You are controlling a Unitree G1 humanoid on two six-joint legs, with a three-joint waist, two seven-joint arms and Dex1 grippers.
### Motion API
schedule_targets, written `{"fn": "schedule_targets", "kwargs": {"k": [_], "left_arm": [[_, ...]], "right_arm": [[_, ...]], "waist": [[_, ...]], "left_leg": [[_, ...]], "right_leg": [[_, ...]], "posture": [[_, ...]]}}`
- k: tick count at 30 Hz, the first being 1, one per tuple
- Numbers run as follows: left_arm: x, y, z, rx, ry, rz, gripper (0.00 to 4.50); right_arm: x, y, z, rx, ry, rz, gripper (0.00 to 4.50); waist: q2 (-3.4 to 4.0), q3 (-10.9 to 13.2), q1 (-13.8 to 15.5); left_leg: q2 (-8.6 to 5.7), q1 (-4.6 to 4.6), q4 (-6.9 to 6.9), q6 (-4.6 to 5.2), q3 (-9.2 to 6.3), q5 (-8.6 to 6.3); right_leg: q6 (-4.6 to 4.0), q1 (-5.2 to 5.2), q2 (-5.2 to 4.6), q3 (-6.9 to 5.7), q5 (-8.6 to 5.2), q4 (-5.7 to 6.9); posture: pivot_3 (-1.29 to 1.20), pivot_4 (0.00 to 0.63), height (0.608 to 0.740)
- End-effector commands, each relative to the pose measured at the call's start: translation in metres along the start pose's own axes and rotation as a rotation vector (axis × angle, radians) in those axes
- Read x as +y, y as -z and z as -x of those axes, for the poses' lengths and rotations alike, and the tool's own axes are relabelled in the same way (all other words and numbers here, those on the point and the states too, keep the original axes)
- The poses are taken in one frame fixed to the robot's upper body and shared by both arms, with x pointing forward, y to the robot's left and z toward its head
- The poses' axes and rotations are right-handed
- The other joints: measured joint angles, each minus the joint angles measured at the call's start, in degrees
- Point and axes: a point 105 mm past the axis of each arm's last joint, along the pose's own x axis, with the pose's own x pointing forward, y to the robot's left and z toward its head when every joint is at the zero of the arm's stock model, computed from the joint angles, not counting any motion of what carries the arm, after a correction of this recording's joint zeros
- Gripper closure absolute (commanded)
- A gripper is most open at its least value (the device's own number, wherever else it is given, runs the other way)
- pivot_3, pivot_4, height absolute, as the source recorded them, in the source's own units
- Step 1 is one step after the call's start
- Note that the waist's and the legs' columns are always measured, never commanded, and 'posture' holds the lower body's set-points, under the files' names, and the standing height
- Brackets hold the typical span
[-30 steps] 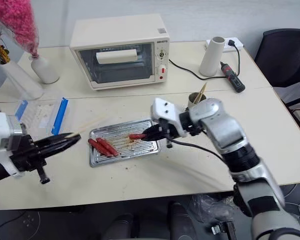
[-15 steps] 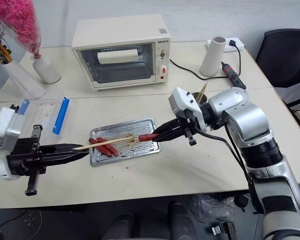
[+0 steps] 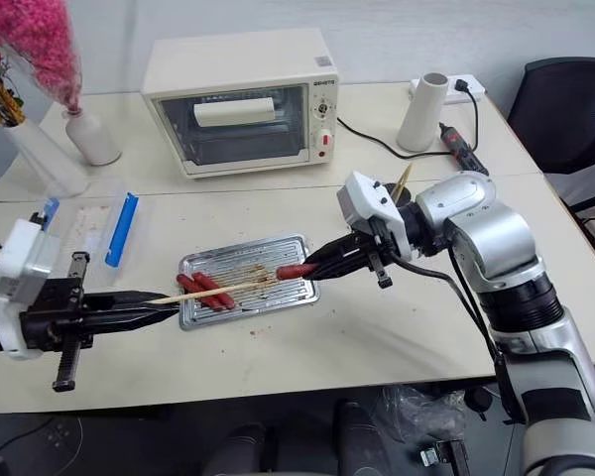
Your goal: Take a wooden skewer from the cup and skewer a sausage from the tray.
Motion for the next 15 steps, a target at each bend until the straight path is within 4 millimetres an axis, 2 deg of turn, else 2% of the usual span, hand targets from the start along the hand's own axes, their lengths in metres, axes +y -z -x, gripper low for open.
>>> {"fn": "schedule_targets", "kwargs": {"k": [1,15], "left_arm": [[0.0042,-0.0038,-0.0014,-0.005,-0.012,-0.047,4.50],[0.0069,-0.0086,-0.0078,-0.017,0.020,-0.077,4.50]], "right_arm": [[0.0059,-0.0147,0.0008,-0.025,-0.014,0.053,4.35],[0.0082,-0.0144,-0.0060,-0.032,-0.010,0.050,4.35]], "waist": [[0.00,0.0,0.0],[0.00,0.0,0.0]], "left_leg": [[0.00,0.00,0.00,0.00,0.00,0.00],[-0.01,-0.01,0.03,0.00,0.00,0.00]], "right_leg": [[0.00,0.00,0.00,0.00,0.00,0.00],[0.01,-0.01,-0.01,0.00,0.01,0.12]], "posture": [[0.00,0.150,0.740],[0.00,0.150,0.740]]}}
